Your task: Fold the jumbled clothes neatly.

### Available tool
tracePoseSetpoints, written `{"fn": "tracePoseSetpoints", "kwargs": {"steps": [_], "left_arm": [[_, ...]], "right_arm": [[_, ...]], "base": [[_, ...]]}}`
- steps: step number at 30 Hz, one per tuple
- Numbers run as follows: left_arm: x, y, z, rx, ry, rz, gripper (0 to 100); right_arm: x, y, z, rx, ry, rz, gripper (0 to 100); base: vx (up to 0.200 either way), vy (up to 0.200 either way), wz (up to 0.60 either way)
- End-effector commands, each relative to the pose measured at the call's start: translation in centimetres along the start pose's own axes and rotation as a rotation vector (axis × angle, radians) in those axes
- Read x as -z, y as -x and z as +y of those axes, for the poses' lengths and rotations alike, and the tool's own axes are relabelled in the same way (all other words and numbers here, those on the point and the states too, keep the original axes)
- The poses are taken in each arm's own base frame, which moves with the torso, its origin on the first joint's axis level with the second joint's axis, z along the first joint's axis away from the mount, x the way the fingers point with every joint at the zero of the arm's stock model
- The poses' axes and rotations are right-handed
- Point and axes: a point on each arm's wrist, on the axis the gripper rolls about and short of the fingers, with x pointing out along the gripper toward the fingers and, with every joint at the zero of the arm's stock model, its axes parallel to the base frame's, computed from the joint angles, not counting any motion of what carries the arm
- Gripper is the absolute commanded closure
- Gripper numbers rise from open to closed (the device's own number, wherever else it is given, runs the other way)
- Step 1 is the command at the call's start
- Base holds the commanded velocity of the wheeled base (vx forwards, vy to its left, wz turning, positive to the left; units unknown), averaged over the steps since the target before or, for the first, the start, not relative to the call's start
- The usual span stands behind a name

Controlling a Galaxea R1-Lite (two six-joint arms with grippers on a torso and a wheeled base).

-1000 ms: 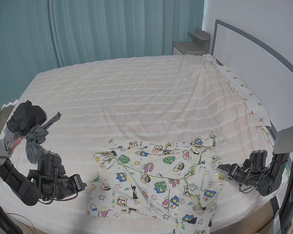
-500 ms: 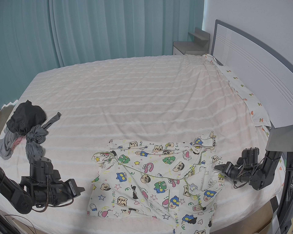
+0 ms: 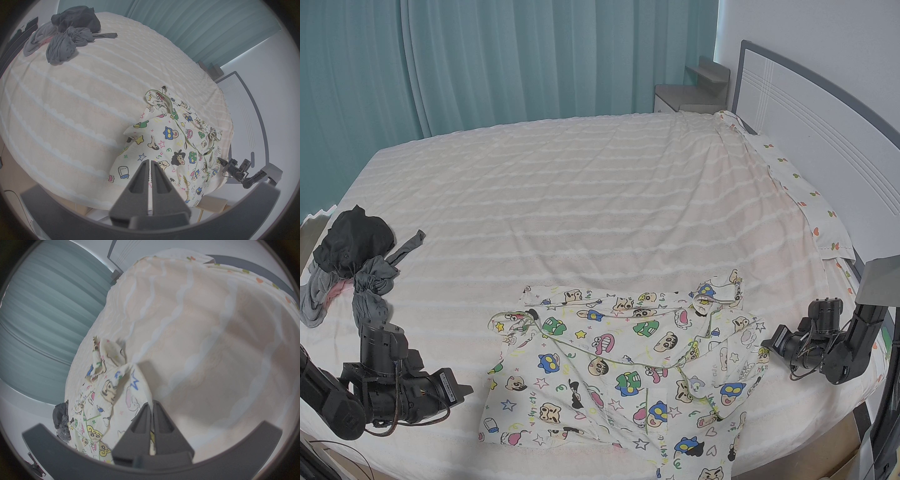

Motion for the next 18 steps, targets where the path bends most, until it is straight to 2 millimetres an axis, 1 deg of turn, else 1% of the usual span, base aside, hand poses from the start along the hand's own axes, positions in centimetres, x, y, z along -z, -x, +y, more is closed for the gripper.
{"fn": "tracePoseSetpoints", "kwargs": {"steps": [1, 4, 7, 8, 18], "left_arm": [[0.1, 0.0, 0.0, -0.002, -0.001, 0.002, 100], [0.1, 0.0, 0.1, -0.004, -0.001, 0.002, 100], [0.1, 0.0, 0.1, -0.004, -0.001, 0.002, 100], [0.1, 0.0, 0.1, -0.004, -0.001, 0.002, 100], [0.1, -0.1, 0.1, -0.006, 0.0, 0.004, 100]], "right_arm": [[-2.4, 1.4, -1.3, 0.027, 0.0, -0.09, 100], [-3.6, 2.1, -2.5, 0.055, 0.025, -0.131, 100], [-4.2, 2.5, -3.0, 0.069, 0.042, -0.153, 100], [-4.8, 2.6, -3.4, 0.078, 0.057, -0.173, 100], [-6.0, 3.0, -4.5, 0.113, 0.146, -0.21, 100]], "base": [[0.0, 0.0, 0.0], [0.0, 0.0, 0.0], [0.0, 0.0, 0.0], [0.0, 0.0, 0.0], [0.0, 0.0, 0.0]]}}
